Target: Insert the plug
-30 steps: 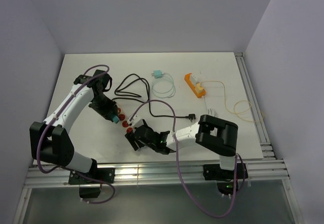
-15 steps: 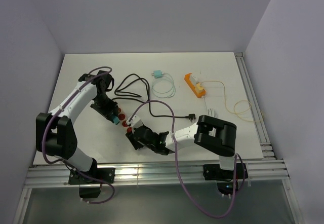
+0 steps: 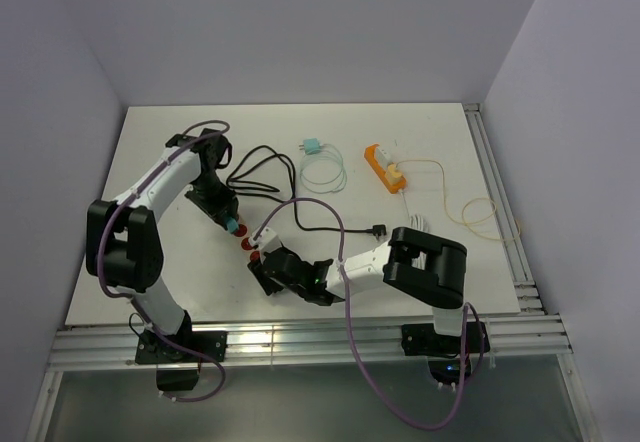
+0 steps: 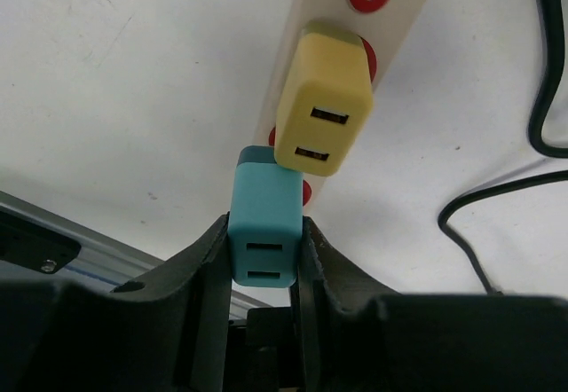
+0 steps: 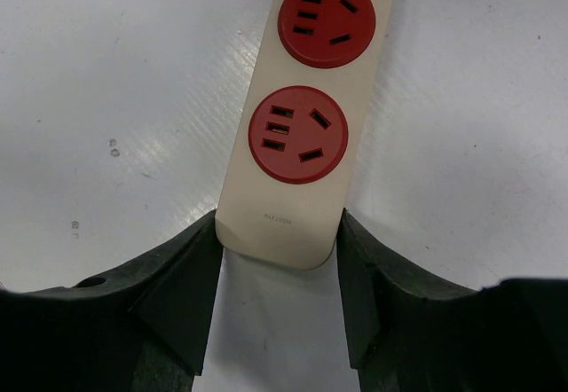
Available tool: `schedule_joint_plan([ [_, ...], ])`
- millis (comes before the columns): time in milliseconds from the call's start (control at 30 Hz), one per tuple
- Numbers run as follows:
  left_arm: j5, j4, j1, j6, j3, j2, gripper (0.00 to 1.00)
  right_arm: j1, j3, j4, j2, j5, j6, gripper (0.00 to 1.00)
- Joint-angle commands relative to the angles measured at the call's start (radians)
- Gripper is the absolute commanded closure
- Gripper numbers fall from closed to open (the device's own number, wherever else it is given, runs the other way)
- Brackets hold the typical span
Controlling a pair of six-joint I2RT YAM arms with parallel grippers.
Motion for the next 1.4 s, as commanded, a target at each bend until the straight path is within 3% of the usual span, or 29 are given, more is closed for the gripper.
schedule_joint_plan([
  [0,-0.055,0.001,0.003,0.057,0.060,0.026,1.00,-0.002,0.024,0.019,0.041,-0.023,0.006,1.00],
  [700,-0.048,0.049,-0.067,0.101,0.059,0.023,1.00,-0.003,0.014,0.029,0.027,-0.028,0.017,1.00],
  [1367,-0.131,0.064,-0.084,0.108,0.004,0.037,1.00,-0.003,0.003,0.039,0.016,-0.029,0.023,1.00],
])
